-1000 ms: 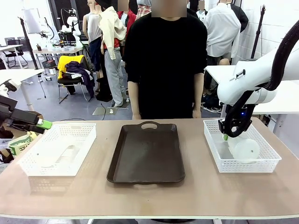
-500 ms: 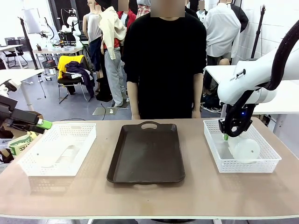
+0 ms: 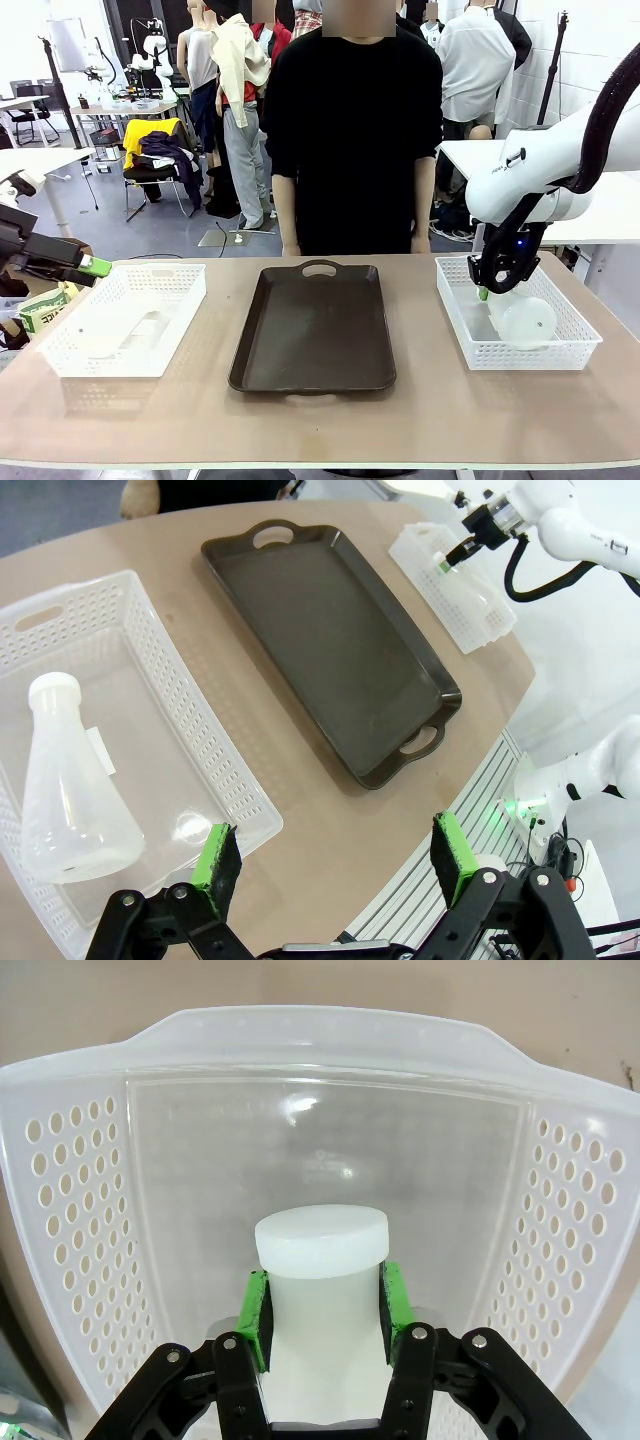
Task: Prepare the laboratory tools.
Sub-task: Pick up the Big flask that the person points to, then while moving the picked Big flask to the Handle tray indicated by the person, stop as directed by the person.
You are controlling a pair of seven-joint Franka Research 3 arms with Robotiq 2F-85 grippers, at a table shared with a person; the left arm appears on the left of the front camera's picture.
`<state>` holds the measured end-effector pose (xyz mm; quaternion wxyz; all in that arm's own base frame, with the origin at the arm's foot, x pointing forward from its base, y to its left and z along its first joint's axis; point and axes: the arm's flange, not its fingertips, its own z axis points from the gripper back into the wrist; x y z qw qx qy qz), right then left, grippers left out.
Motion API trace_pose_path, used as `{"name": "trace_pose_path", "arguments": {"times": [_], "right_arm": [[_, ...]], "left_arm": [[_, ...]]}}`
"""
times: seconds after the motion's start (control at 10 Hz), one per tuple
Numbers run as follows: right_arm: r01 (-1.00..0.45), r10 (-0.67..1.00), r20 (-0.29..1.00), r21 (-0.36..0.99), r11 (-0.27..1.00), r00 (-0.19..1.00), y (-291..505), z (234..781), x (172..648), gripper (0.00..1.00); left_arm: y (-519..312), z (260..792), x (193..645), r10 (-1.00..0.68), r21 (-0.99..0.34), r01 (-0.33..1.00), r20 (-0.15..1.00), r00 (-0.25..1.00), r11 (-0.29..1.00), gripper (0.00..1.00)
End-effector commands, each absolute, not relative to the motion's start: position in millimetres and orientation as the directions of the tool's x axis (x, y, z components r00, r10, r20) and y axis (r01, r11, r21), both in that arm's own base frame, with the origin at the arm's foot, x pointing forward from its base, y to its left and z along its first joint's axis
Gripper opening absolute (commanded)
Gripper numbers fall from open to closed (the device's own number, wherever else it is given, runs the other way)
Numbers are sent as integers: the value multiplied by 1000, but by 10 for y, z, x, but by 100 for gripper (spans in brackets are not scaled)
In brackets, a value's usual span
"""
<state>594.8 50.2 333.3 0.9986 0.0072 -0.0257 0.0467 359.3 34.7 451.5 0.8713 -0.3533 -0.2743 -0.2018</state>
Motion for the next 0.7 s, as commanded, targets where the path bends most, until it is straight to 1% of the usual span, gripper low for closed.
{"name": "trace_pose_path", "arguments": {"times": [0.0, 0.6], "right_arm": [[-93, 93, 52, 10, 996, 994, 497, 3315, 5948, 0], [-93, 93, 52, 10, 996, 994, 497, 3315, 5948, 0]], "left_arm": [[361, 4485, 3604, -156, -504, 567, 642, 751, 652, 100], [361, 4485, 3604, -156, -504, 567, 642, 751, 652, 100]]}}
